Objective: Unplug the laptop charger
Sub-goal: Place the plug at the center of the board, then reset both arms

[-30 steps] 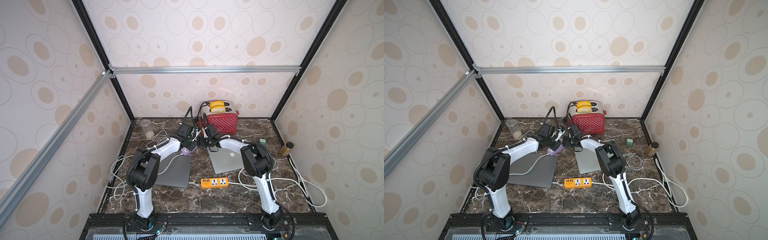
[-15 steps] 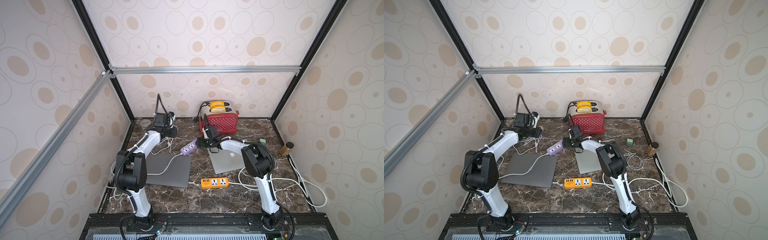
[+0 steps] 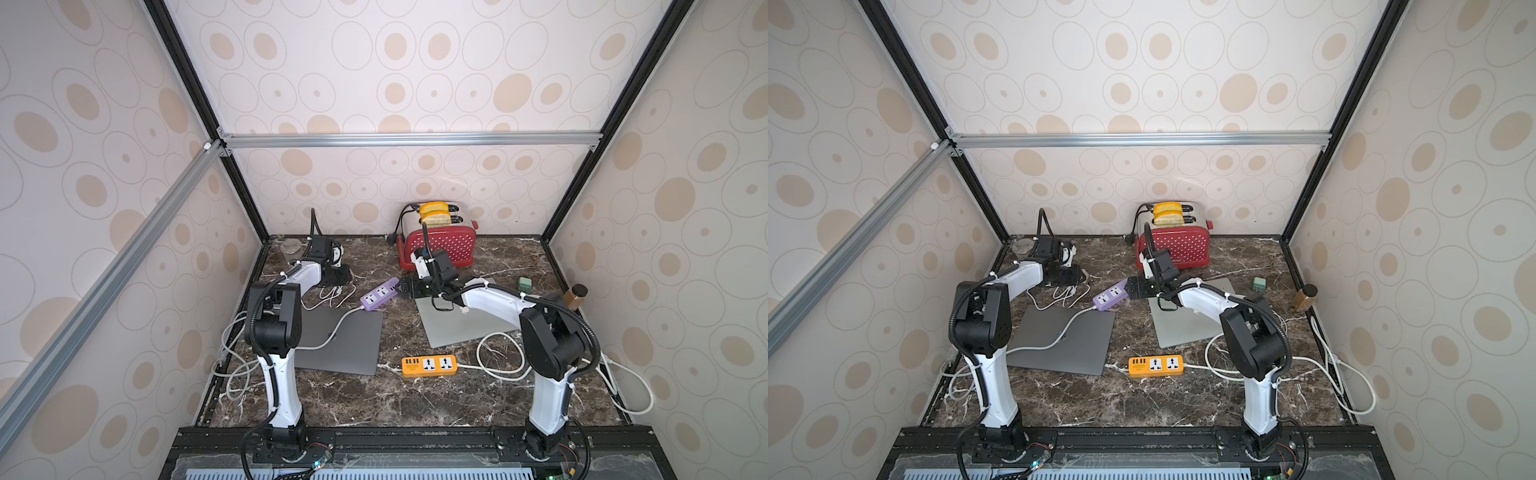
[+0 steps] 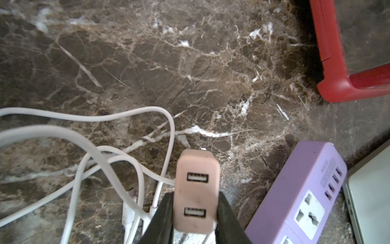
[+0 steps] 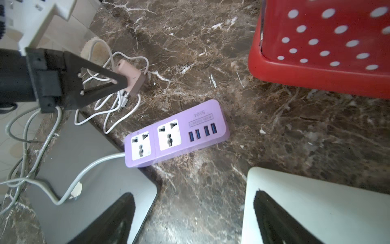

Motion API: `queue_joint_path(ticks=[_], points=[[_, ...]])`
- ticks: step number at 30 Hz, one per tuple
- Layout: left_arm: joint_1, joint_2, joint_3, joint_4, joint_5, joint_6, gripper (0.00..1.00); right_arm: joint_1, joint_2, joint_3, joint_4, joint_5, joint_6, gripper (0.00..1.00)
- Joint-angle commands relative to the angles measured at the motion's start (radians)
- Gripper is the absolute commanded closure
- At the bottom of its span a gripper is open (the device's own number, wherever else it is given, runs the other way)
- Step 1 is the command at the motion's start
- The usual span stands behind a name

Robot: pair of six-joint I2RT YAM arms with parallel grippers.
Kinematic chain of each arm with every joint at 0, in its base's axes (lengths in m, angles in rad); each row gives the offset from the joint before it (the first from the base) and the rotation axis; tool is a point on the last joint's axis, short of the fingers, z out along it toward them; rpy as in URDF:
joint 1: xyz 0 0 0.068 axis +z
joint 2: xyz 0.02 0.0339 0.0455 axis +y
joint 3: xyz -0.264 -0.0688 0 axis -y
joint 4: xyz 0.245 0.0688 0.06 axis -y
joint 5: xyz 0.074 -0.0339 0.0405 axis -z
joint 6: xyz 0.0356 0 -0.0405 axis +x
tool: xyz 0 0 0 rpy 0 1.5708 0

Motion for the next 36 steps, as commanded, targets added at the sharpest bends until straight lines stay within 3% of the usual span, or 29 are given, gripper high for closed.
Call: queue_joint_path(ticks=[1, 6, 13, 21, 25, 29, 32, 33, 36], points=[[0.002, 0.039, 0.042, -0.031, -0.032, -0.021, 0.65, 0.008, -0.067, -0.084, 0.006, -0.020, -0.010, 0.09], [0.009, 0.060, 0.052, -0.060, -0.080, -0.027, 0.56, 0.008, -0.128, -0.181, 0.015, -0.014, -0.005, 0.08], [0.010, 0.030, 0.051, -0.079, -0.115, -0.036, 0.43, 0.008, -0.141, -0.195, 0.017, -0.033, -0.002, 0.08], [0.011, -0.090, 0.003, -0.015, -0.038, -0.009, 0.38, 0.009, -0.166, -0.201, 0.005, -0.034, -0.019, 0.08], [0.008, -0.213, -0.053, 0.050, -0.009, -0.030, 0.36, 0.008, -0.215, -0.202, -0.040, -0.010, -0.060, 0.08], [0.008, -0.389, -0.163, 0.079, -0.049, -0.048, 0.32, 0.006, -0.330, -0.213, -0.141, 0.065, -0.143, 0.07], [0.008, -0.564, -0.295, 0.086, -0.104, -0.046, 0.16, -0.008, -0.464, -0.255, -0.212, 0.144, -0.193, 0.06], [0.009, -0.630, -0.344, 0.082, -0.131, -0.045, 0.04, -0.019, -0.515, -0.272, -0.237, 0.161, -0.205, 0.05], [0.008, -0.811, -0.484, 0.071, -0.220, -0.043, 0.01, -0.063, -0.654, -0.319, -0.295, 0.196, -0.216, 0.03]])
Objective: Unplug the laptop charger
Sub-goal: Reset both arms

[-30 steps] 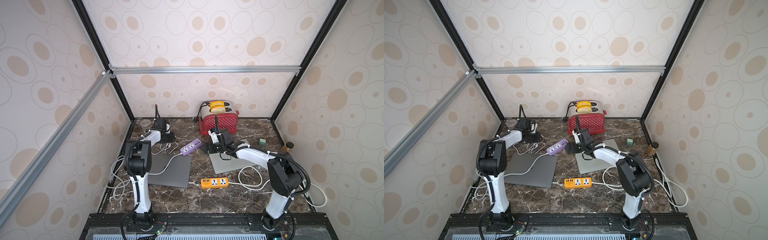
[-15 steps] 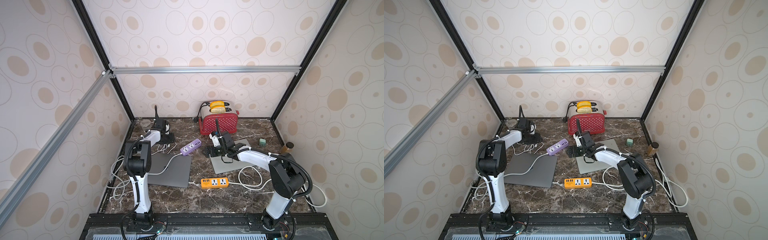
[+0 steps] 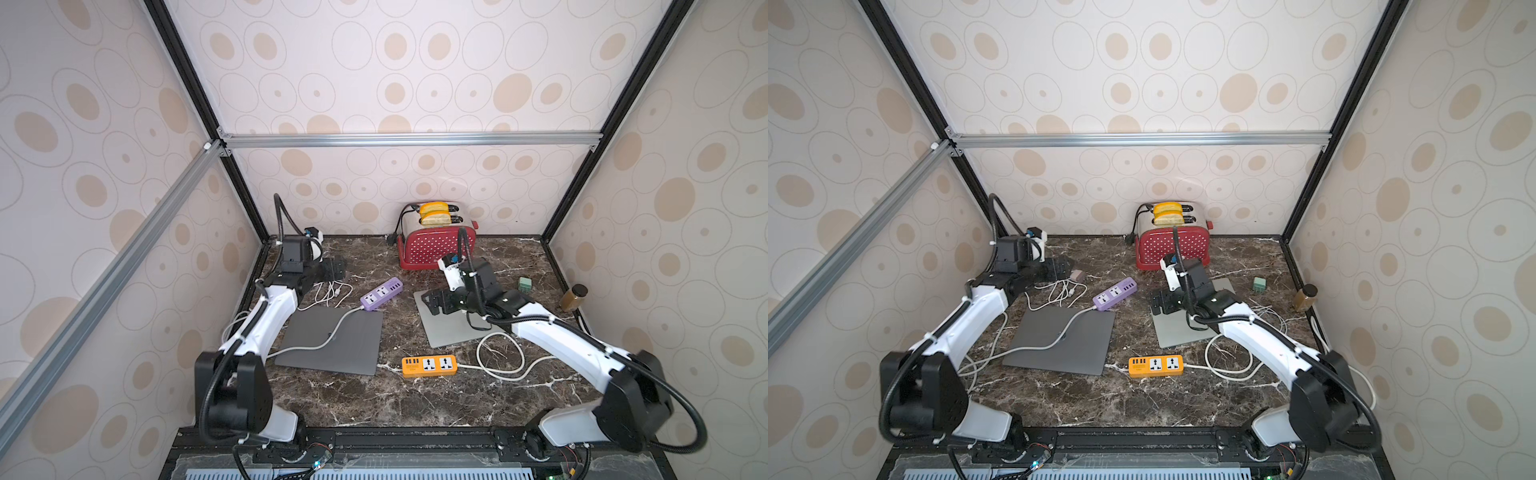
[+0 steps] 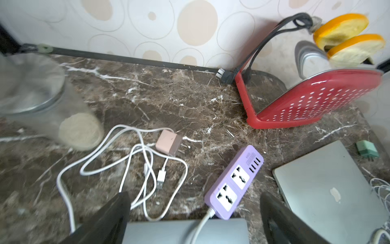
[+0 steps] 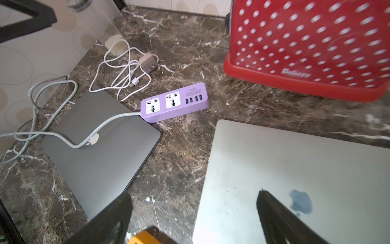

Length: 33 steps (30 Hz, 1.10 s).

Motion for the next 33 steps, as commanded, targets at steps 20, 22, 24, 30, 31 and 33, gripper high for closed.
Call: queue_joint_path(ticks=[20, 22, 24, 30, 31, 33], points=[[0.003, -0.196, -0.543, 0.429, -0.633, 0.101, 0.01, -0.152, -0.817, -0.494, -0.138, 0.662, -0.234, 0.00], [0.005, -0.160, -0.590, 0.568, -0.637, 0.138, 0.01, -0.154, -0.944, -0.584, -0.067, 0.693, -0.260, 0.00], [0.008, -0.097, -0.636, 0.719, -0.626, 0.155, 0.01, -0.156, -1.055, -0.662, -0.012, 0.744, -0.277, 0.00], [0.014, 0.069, -0.546, 0.745, -0.503, 0.233, 0.01, -0.158, -1.061, -0.739, 0.062, 0.733, -0.322, 0.00], [0.018, 0.088, -0.539, 0.764, -0.491, 0.244, 0.01, -0.158, -1.032, -0.743, 0.080, 0.729, -0.325, 0.00], [0.039, 0.090, -0.533, 0.765, -0.440, 0.252, 0.01, -0.163, -0.935, -0.774, 0.202, 0.715, -0.357, 0.00]])
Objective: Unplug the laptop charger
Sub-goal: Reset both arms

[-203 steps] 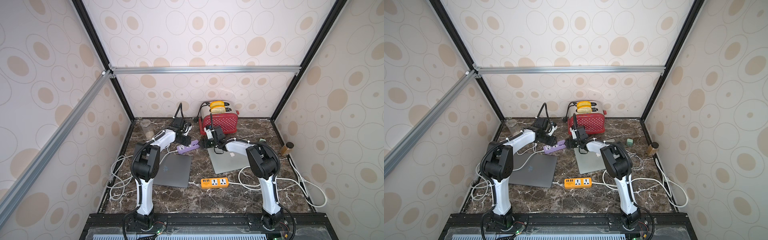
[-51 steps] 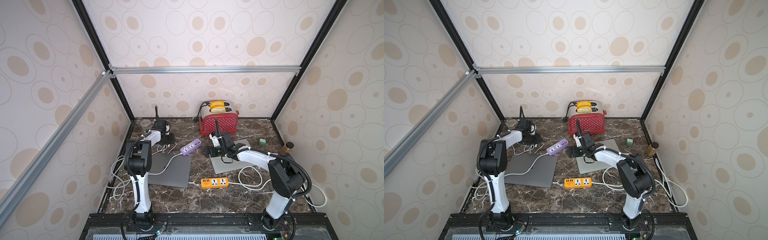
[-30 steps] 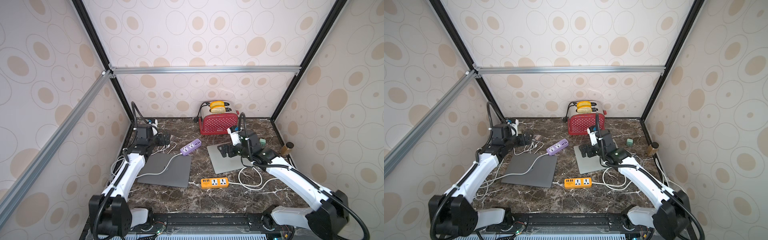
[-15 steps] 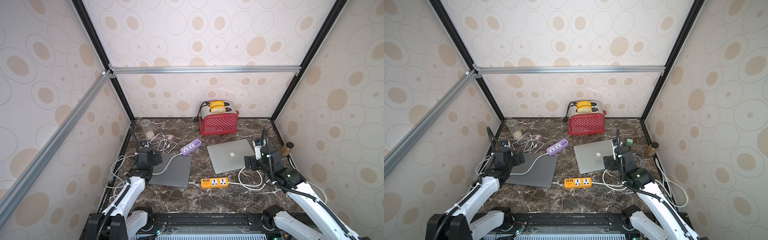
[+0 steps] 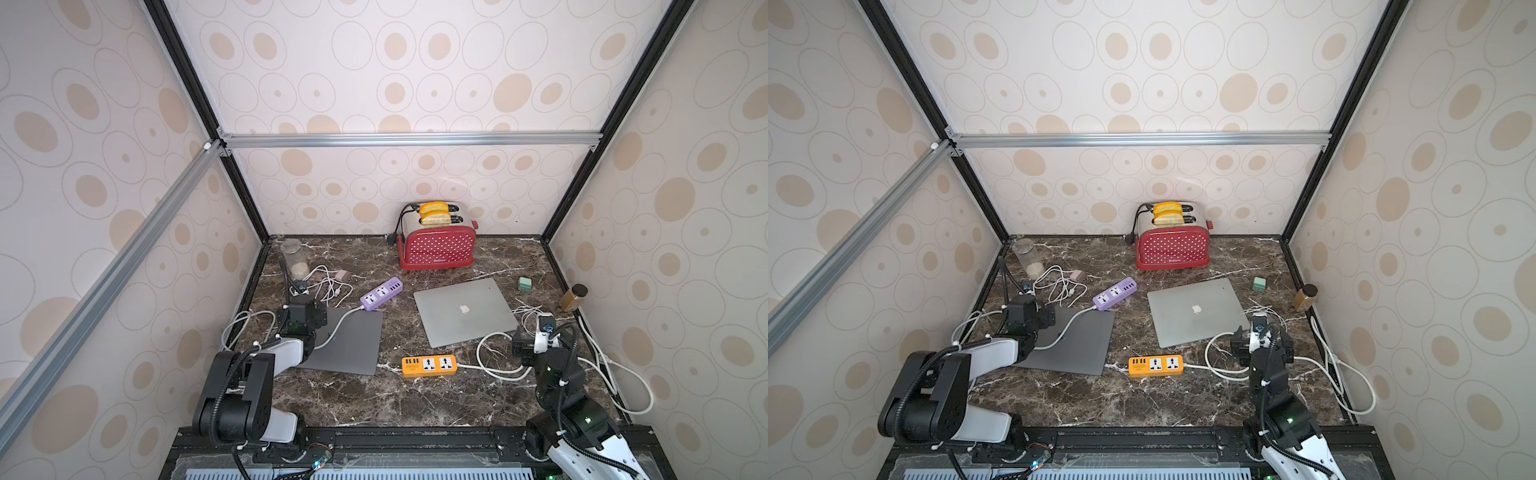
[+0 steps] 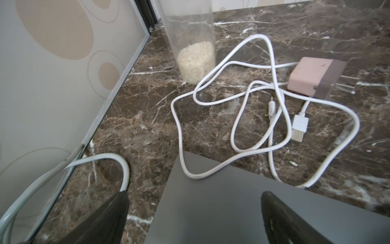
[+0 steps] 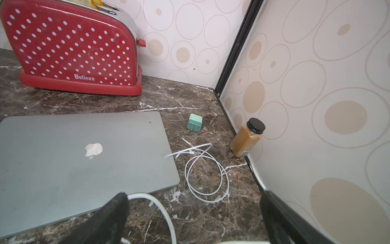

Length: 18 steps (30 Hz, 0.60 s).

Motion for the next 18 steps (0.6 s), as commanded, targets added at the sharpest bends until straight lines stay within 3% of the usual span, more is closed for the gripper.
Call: queue_joint_path(ticks=[1, 4, 9, 14, 18], points=[[0.030, -0.007, 0.033, 0.109, 0.080, 0.067, 0.01, -0.012, 0.124, -0.056, 0.235, -0.008, -0.079, 0.00], [0.045, 0.055, -0.098, 0.415, 0.096, 0.074, 0.01, -0.090, 0.289, -0.077, 0.459, -0.093, -0.093, 0.00], [0.058, 0.065, -0.062, 0.346, 0.142, 0.069, 0.01, -0.333, 0.579, -0.048, 0.657, -0.368, -0.034, 0.00], [0.067, 0.082, -0.066, 0.365, 0.127, 0.051, 0.01, -0.390, 0.848, -0.006, 0.878, -0.460, -0.172, 0.00], [0.068, 0.087, -0.079, 0.392, 0.104, 0.044, 0.01, -0.421, 1.013, -0.003, 1.038, -0.529, -0.128, 0.00]])
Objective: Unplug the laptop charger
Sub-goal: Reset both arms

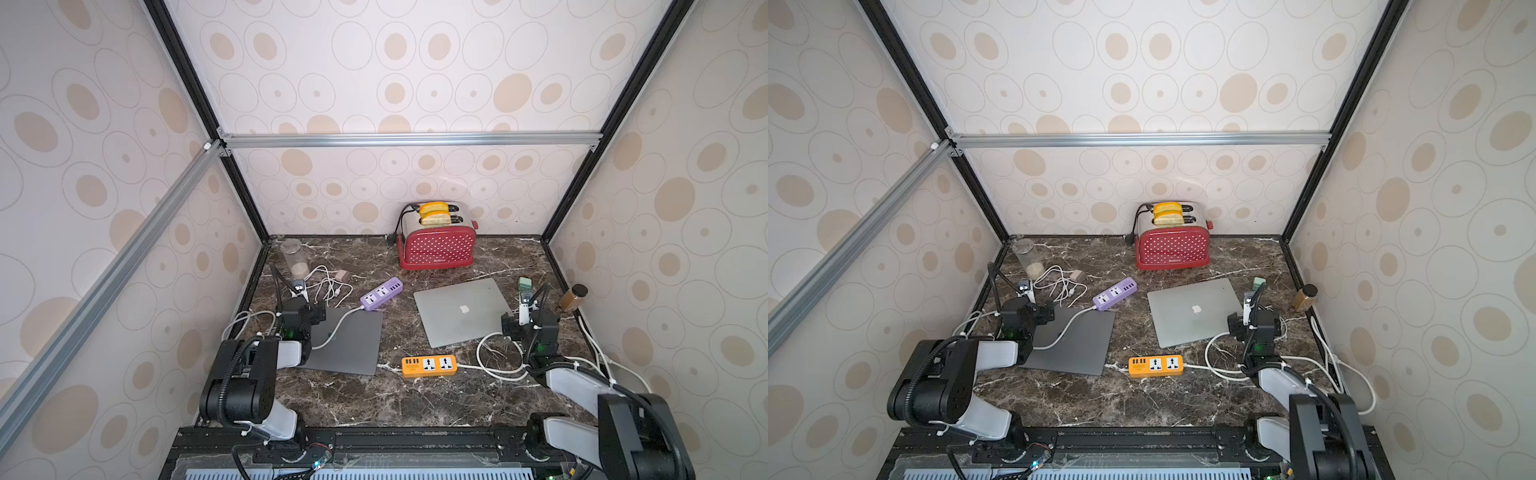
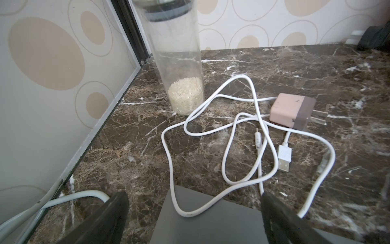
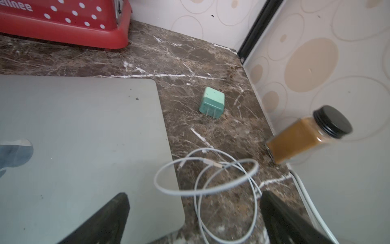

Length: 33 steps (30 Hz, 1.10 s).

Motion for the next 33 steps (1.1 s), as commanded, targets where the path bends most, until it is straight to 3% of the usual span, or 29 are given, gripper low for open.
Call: queue_joint_path(ticks=[1, 7, 9, 10, 30, 33], points=[[0.007, 0.015, -0.005, 0.080, -0.019, 0.002, 0.01, -0.026, 0.109, 0.012, 0.250, -0.101, -0.009, 0.00], [0.007, 0.011, -0.002, 0.065, -0.026, -0.002, 0.01, -0.040, 0.312, 0.093, 0.282, -0.160, -0.019, 0.00], [0.007, 0.011, -0.002, 0.065, -0.026, -0.002, 0.01, -0.071, 0.287, 0.135, 0.155, -0.186, 0.016, 0.00], [0.006, 0.011, -0.002, 0.064, -0.026, -0.002, 0.01, -0.073, 0.304, 0.120, 0.218, -0.189, 0.014, 0.00], [0.004, -0.013, -0.047, 0.127, 0.008, 0.016, 0.01, -0.073, 0.289, 0.125, 0.176, -0.192, 0.012, 0.00], [0.004, -0.004, -0.025, 0.091, -0.031, 0.002, 0.01, -0.073, 0.289, 0.125, 0.175, -0.193, 0.011, 0.00]])
